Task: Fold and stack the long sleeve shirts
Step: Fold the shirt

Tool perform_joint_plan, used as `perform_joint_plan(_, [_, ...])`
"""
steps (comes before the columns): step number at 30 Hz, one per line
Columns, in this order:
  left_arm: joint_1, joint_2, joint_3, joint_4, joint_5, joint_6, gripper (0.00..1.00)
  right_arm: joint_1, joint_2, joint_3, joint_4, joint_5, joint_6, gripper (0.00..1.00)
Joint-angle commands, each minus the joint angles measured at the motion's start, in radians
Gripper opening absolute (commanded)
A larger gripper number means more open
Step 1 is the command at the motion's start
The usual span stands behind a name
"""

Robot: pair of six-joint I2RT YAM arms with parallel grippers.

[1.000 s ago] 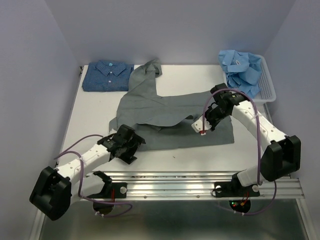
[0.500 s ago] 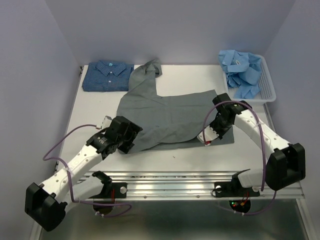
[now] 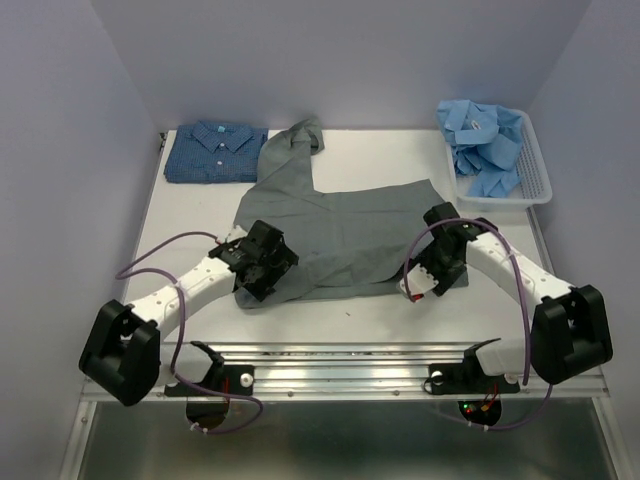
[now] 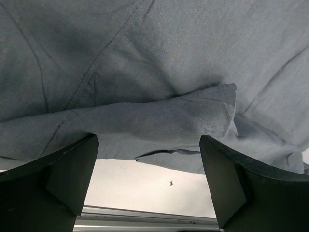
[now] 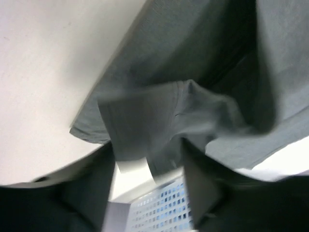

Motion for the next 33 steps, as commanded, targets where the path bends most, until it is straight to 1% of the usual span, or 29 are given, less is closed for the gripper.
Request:
perform_joint_plan(1, [0.004, 0.068, 0.073, 0.007, 0.008, 0.065, 0.99, -0.002, -0.042, 0.009, 0.101, -0.042, -0.063, 0.79])
perform_joint_plan(2, [0.004, 0.085, 0.081, 0.008, 0.005, 0.072, 0.99, -0.002, -0.042, 0.035, 0.115, -0.028, 0.003, 1.00])
perform_joint_plan(5, [0.007, 0.094, 0.111, 0.017, 0.005, 0.103, 0.99, -0.002, -0.033, 0.095, 0.121, 0.066, 0.108, 1.00])
perform_joint_plan(8, [0.009, 0.090, 0.131, 0.010, -0.002, 0.129, 0.99, -0.002, -0.042, 0.228, 0.062, 0.045, 0.192, 1.00])
perform_joint_plan(10, [0.017, 0.084, 0.127, 0.014, -0.001, 0.146, 0.99, -0.002, -0.080, 0.329, 0.054, -0.080, 0.226, 1.00])
perform_joint_plan(11, [0.026, 0.076, 0.122, 0.026, 0.008, 0.166, 0.99, -0.002, -0.094, 0.356, 0.072, -0.179, 0.275, 1.00])
perform_joint_plan(12, [0.032, 0.071, 0.112, 0.033, 0.014, 0.180, 0.99, -0.002, -0.123, 0.385, 0.183, -0.230, 0.415, 1.00])
perform_joint_plan(14, [0.044, 0.053, 0.099, 0.062, 0.036, 0.236, 0.99, -0.002, -0.146, 0.387, 0.402, -0.315, 0.672, 1.00])
perform_joint_plan(15, [0.055, 0.045, 0.087, 0.069, 0.042, 0.255, 0.99, -0.002, -0.150, 0.382, 0.686, -0.299, 1.043, 1.00])
perform_joint_plan(16, [0.058, 0.033, 0.082, 0.080, 0.047, 0.273, 0.99, -0.002, -0.147, 0.382, 0.832, -0.254, 1.256, 1.00])
perform_joint_plan(17, [0.063, 0.029, 0.078, 0.092, 0.059, 0.313, 0.99, -0.002, -0.125, 0.388, 0.936, -0.110, 1.448, 1.00])
perform_joint_plan(18, [0.066, 0.025, 0.076, 0.094, 0.064, 0.330, 0.99, -0.002, -0.107, 0.408, 1.012, -0.029, 1.644, 1.00])
perform_joint_plan(19, [0.076, 0.021, 0.073, 0.096, 0.067, 0.347, 0.99, -0.002, -0.087, 0.432, 1.019, 0.058, 1.977, 1.00])
perform_joint_plan(20, [0.080, 0.018, 0.069, 0.106, 0.082, 0.365, 0.99, -0.002, -0.058, 0.449, 0.997, 0.141, 2.111, 1.00])
perform_joint_plan(21, [0.086, 0.015, 0.064, 0.114, 0.090, 0.387, 0.99, -0.002, -0.051, 0.439, 0.979, 0.142, 2.213, 1.00])
perform_joint_plan(22, [0.095, 0.009, 0.047, 0.128, 0.100, 0.420, 0.99, -0.002, -0.044, 0.422, 0.970, 0.131, 2.370, 1.00])
perform_joint_plan(24, [0.110, 0.009, 0.026, 0.168, 0.154, 0.463, 0.99, -0.002, -0.035, 0.338, 0.925, 0.081, 2.496, 1.00])
perform_joint_plan(25, [0.118, 0.009, 0.013, 0.187, 0.175, 0.474, 0.99, -0.002, -0.038, 0.304, 0.911, 0.081, 2.542, 1.00])
perform_joint_plan(26, [0.125, 0.010, -0.014, 0.238, 0.218, 0.485, 0.99, -0.011, -0.045, 0.270, 0.895, 0.090, 2.638, 1.00])
perform_joint_plan(28, [0.127, 0.028, -0.048, 0.295, 0.269, 0.509, 0.99, -0.021, -0.095, 0.172, 0.839, 0.168, 2.753, 1.00])
perform_joint_plan(30, [0.129, 0.051, -0.051, 0.303, 0.283, 0.528, 0.99, -0.021, -0.157, 0.112, 0.816, 0.215, 2.768, 1.00])
perform_joint_plan(31, [0.129, 0.080, -0.042, 0.298, 0.286, 0.537, 0.99, -0.021, -0.223, 0.077, 0.769, 0.234, 2.753, 1.00])
perform_joint_plan(32, [0.130, 0.096, -0.037, 0.294, 0.288, 0.557, 0.99, -0.021, -0.254, 0.066, 0.735, 0.254, 2.745, 1.00])
perform_joint_plan(33, [0.132, 0.107, -0.033, 0.290, 0.289, 0.568, 0.99, -0.021, -0.280, 0.060, 0.688, 0.307, 2.743, 1.00])
